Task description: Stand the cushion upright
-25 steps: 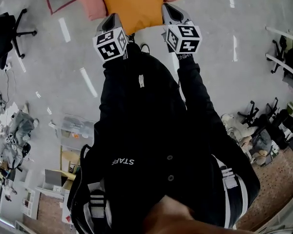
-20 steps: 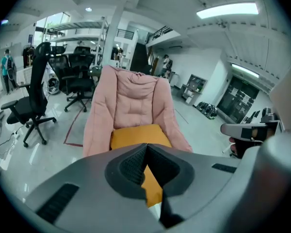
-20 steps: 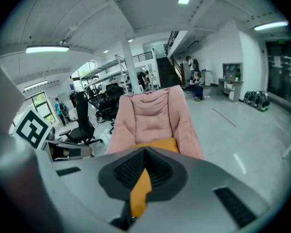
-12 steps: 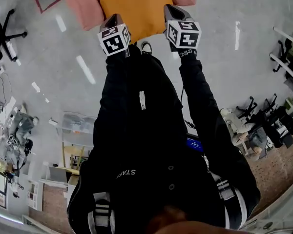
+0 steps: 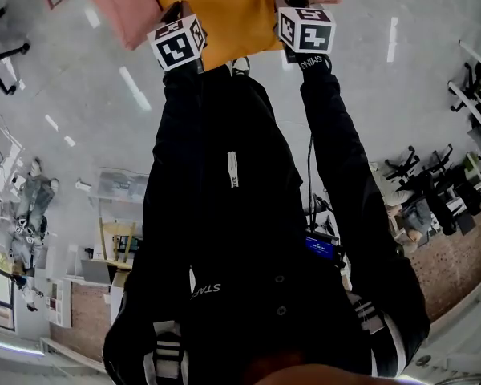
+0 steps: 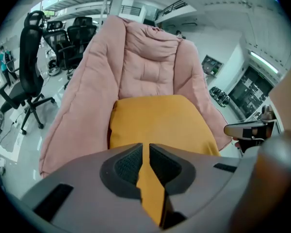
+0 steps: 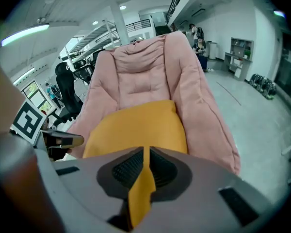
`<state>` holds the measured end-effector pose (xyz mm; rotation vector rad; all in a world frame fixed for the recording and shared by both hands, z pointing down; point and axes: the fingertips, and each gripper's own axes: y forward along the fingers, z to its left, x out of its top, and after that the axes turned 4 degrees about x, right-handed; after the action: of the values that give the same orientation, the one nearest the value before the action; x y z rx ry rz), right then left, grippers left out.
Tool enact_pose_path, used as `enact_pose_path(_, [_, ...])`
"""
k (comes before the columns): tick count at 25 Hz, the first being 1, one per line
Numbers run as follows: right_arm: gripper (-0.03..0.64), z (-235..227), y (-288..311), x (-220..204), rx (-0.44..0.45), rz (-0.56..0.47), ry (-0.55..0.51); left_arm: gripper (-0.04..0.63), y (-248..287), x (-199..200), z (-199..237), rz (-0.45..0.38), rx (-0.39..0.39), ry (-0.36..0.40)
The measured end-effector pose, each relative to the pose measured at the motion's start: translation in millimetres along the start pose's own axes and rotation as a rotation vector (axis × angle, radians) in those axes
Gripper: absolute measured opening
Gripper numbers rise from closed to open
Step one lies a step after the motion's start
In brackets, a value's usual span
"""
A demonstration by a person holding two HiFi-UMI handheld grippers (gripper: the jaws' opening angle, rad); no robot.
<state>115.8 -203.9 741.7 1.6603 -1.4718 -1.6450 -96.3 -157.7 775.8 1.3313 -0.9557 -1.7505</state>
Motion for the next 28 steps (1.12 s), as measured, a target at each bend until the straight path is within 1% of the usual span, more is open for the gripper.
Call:
enact_pose_path(1, [0.048, -3, 5, 0, -0.004, 0.008, 0.002, 0.046, 4, 2, 0, 0.005, -0.006, 0.000])
enact_pose_path(2, [0.109, -6, 10, 1, -0.009, 0.017, 0.005, 0.106, 9, 3, -1, 0.012, -0.013, -0.001])
enact_pose_path(3, [0.134, -10, 13, 0, -0.014, 0.027, 0.008, 0.129, 12, 3, -1, 0.020, -0.018, -0.003])
enact_pose_path(5, [0.171, -16, 21, -3, -0.027, 0.051, 0.017, 0.149, 19, 1, 0, 0.040, -0.018, -0.006])
enact_pose_path(6, [0.197, -19, 26, -7, -0.033, 0.065, 0.023, 0.176, 24, -2, 2, 0.055, -0.018, -0.008])
enact_pose_path(8, [0.272, -25, 38, -15, -0.046, 0.101, 0.035, 0.261, 35, -7, 3, 0.092, -0.024, -0.008])
enact_pose_path(10, [0.285, -29, 49, -24, -0.045, 0.135, 0.045, 0.272, 45, -9, 1, 0.115, -0.031, -0.009])
enact_pose_path(13, [0.279, -33, 58, -32, -0.056, 0.155, 0.047, 0.271, 52, -12, -5, 0.134, -0.048, -0.021])
enact_pose_path(15, [0.246, -31, 62, -36, -0.065, 0.166, 0.033, 0.245, 55, -16, -7, 0.144, -0.069, -0.023])
enact_pose_path(17, [0.198, -26, 66, -37, -0.069, 0.175, 0.019, 0.214, 54, -15, -5, 0.148, -0.071, -0.013])
enact_pose_path(19, [0.142, -22, 67, -36, -0.081, 0.181, 0.013, 0.168, 53, -14, -5, 0.146, -0.064, -0.004])
enact_pose_path(22, [0.056, -19, 65, -33, -0.108, 0.179, 0.021, 0.095, 48, -9, -3, 0.129, -0.046, -0.014])
enact_pose_path(23, [0.039, -18, 64, -32, -0.112, 0.172, 0.025, 0.073, 46, -8, -2, 0.124, -0.038, -0.018])
enact_pose_path(26, [0.025, -14, 56, -29, -0.114, 0.147, 0.036, 0.029, 37, -6, 0, 0.105, -0.018, -0.021])
enact_pose_path(28, [0.023, -11, 48, -24, -0.118, 0.127, 0.045, 0.015, 29, -2, 1, 0.093, -0.016, -0.026])
